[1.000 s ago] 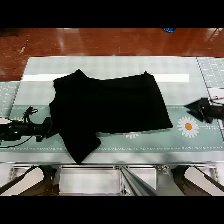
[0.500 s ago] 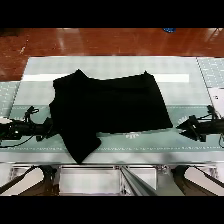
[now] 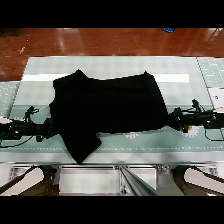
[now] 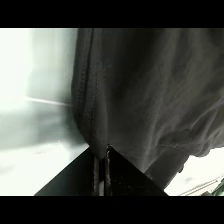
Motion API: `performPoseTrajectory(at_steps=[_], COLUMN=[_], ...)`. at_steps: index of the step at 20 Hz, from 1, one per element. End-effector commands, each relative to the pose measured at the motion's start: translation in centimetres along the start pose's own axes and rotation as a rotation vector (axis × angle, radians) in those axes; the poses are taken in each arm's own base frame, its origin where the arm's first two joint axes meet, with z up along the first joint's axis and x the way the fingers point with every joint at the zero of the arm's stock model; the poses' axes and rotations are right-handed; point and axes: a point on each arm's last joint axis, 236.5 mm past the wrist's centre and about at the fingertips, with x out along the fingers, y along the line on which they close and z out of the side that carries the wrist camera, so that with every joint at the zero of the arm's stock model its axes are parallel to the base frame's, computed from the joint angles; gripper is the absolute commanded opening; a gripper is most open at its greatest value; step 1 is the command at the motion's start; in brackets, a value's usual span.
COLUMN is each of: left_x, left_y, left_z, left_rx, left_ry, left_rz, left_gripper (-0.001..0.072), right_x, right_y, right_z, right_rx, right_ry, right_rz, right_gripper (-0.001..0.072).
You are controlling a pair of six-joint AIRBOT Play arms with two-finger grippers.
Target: Fold the shirts.
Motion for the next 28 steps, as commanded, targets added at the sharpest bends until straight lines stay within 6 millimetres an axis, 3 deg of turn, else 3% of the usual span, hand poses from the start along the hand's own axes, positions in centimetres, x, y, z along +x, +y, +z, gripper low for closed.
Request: performPoseTrajectory(at_steps=[1,3,4,6,8,9,11,13,15,18,21,24,26,28], left_x=[-0.4,-2.8,-4.8,-11.1,-19.0,-23.0,-31.3,-38.4,-43.4,-47.1,-49.0,-49.7,-50.6,-51.0], left_y=[-1.2,-3.4,-5.9,-13.9,-21.8,-25.0,-31.2,-36.3,-39.8,-41.1,-39.1,-37.1,-34.4,-32.1], left_z=[1.0,3.6,5.3,8.6,9.7,9.4,6.8,2.3,-3.4,-10.2,-14.5,-19.1,-20.1,-19.3], left_rx=[0.022,0.092,0.128,0.234,0.396,0.490,0.702,0.894,1.051,1.162,1.134,1.155,1.098,1.031], left_ry=[-0.034,-0.107,-0.170,-0.349,-0.537,-0.624,-0.817,-1.002,-1.162,-1.337,-1.484,-1.556,-1.581,-1.571], left_rz=[-0.037,-0.051,-0.095,-0.263,-0.386,-0.405,-0.405,-0.387,-0.358,-0.244,-0.082,-0.003,0.059,0.119], left_gripper=[0.0025,0.0025,0.0025,0.0025,0.0025,0.0025,0.0025,0.0025,0.0025,0.0025,0.0025,0.0025,0.0025,0.0025], right_x=[0.7,-2.4,-5.0,-11.1,-18.3,-22.2,-30.9,-38.4,-43.8,-47.8,-49.5,-49.5,-48.9,-46.9], right_y=[3.7,7.6,10.6,17.3,23.1,25.5,30.6,34.6,37.0,36.0,33.2,30.1,29.3,28.0], right_z=[0.6,1.7,3.0,4.8,5.0,4.7,2.2,-2.7,-8.9,-14.9,-18.8,-21.3,-22.1,-21.0], right_rx=[-0.145,-0.273,-0.337,-0.497,-0.650,-0.716,-0.870,-0.996,-1.098,-1.123,-1.096,-1.030,-1.016,-0.983], right_ry=[-0.002,-0.012,-0.071,-0.217,-0.378,-0.476,-0.712,-0.932,-1.111,-1.291,-1.377,-1.388,-1.386,-1.316], right_rz=[0.075,0.116,0.141,0.183,0.184,0.156,0.114,0.109,0.126,0.064,-0.041,-0.114,-0.106,-0.116], right_gripper=[0.0017,0.0016,0.0016,0.0016,0.0016,0.0016,0.0016,0.0016,0.0016,0.0017,0.0017,0.0017,0.0017,0.0017])
